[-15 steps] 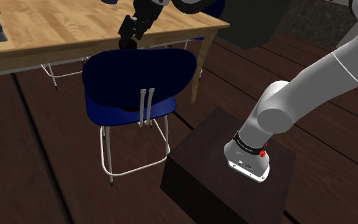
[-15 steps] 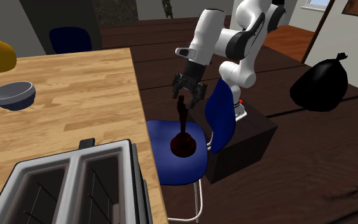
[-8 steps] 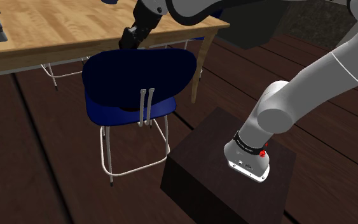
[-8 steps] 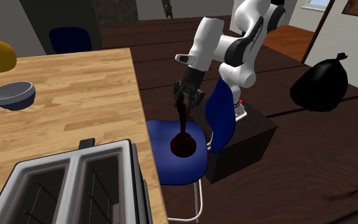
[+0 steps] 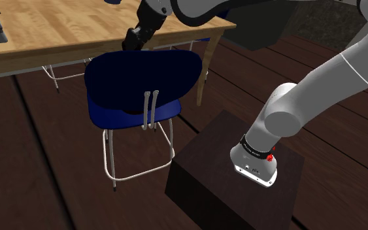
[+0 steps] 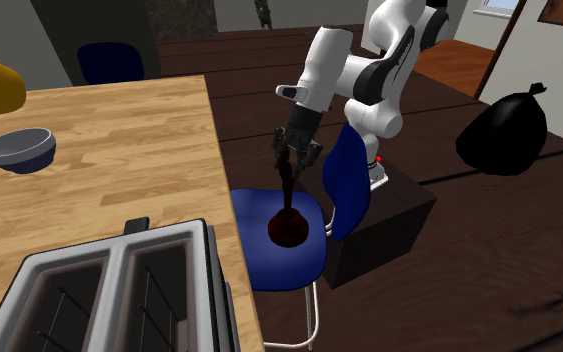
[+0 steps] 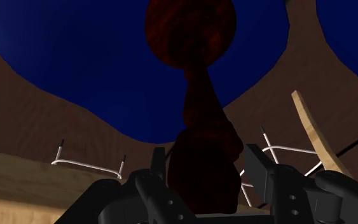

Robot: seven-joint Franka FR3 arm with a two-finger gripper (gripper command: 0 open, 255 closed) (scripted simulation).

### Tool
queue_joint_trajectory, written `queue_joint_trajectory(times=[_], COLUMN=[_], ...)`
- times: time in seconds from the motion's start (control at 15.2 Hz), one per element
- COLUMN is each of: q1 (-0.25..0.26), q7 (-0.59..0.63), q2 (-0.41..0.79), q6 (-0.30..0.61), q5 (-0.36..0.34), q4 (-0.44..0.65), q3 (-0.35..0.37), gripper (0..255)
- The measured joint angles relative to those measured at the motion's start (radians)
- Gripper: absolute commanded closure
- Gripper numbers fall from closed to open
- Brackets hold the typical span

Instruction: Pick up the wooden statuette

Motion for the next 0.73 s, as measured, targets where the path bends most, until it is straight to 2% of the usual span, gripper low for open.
queue_joint_trajectory(times=[0.73], q1=[-0.005], q7=[-0.001], q2=[-0.019], q6=[-0.139], q5=[-0.006], q4=[0.117], q3=[-0.014], gripper=[255])
